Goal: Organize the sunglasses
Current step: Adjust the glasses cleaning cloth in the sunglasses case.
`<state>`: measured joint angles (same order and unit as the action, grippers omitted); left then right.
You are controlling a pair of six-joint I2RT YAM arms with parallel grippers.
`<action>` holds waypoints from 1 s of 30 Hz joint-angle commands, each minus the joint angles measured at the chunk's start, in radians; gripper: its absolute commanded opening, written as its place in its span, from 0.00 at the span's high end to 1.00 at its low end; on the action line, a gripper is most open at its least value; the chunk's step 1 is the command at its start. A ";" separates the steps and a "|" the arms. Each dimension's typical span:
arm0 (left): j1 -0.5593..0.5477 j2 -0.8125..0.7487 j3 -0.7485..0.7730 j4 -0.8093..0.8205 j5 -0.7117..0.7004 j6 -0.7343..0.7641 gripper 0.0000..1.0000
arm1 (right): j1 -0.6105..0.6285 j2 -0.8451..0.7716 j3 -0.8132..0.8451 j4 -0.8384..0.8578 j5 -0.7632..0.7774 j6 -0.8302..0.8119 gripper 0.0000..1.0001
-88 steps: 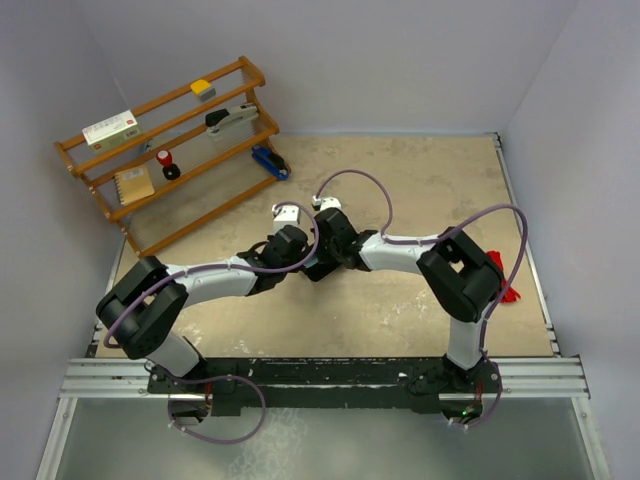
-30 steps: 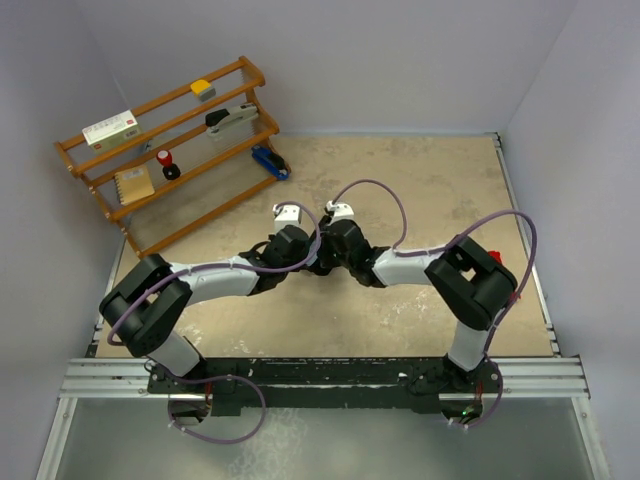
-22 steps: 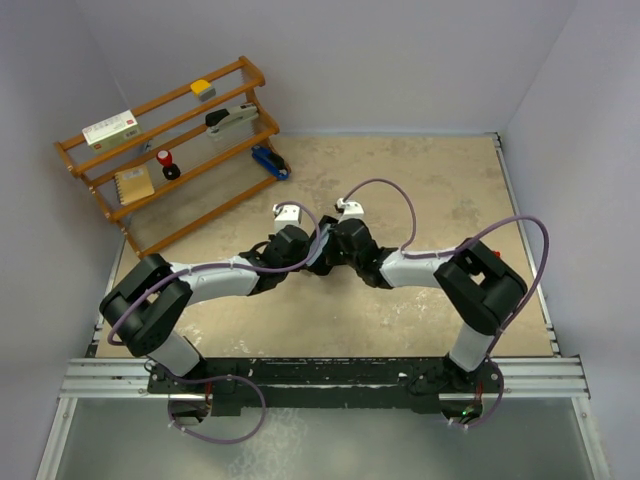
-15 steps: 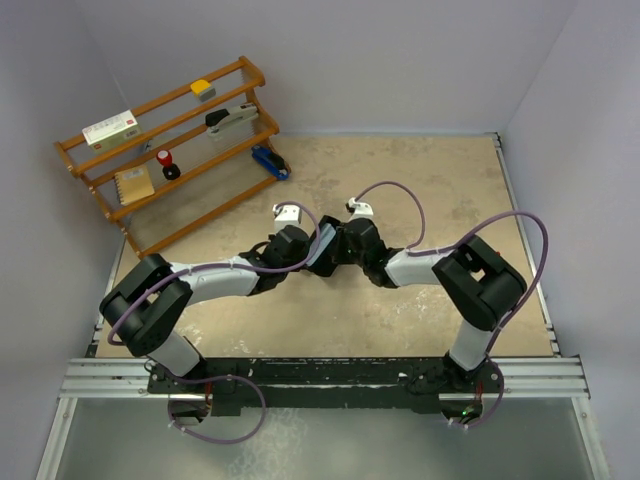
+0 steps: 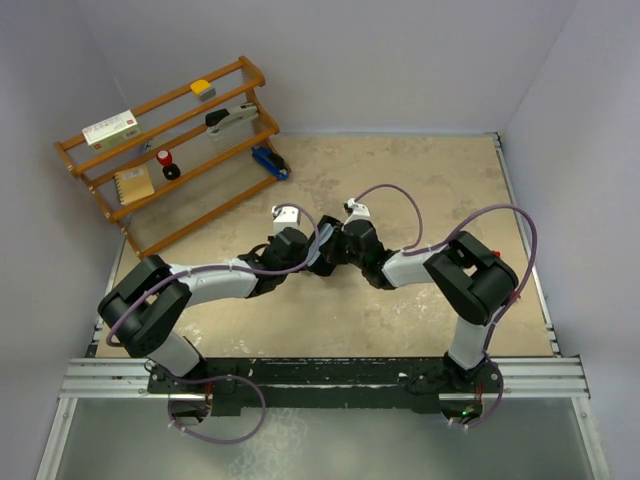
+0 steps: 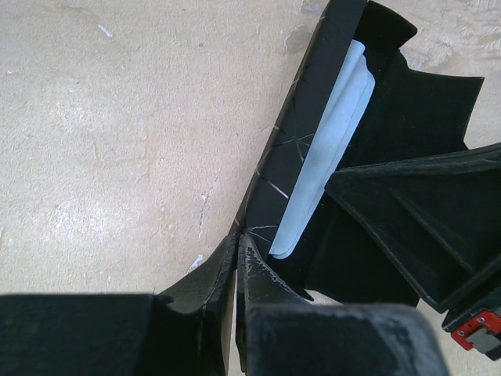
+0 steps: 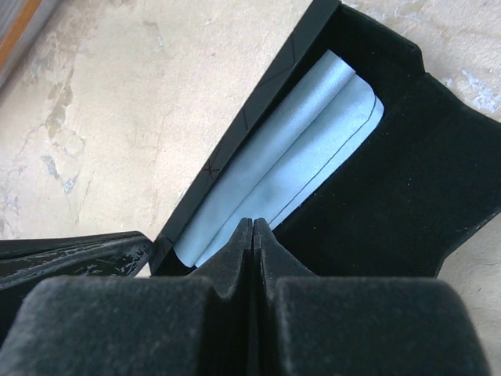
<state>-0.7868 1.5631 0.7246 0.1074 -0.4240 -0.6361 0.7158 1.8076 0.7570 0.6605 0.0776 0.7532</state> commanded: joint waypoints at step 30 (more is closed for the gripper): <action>-0.024 -0.008 -0.027 -0.073 0.028 -0.018 1.00 | -0.004 0.143 0.070 0.212 -0.074 0.047 1.00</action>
<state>-0.7952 1.5574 0.7216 0.0986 -0.4274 -0.6434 0.7113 1.9312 0.7979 0.7925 0.0330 0.7940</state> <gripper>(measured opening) 0.002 0.004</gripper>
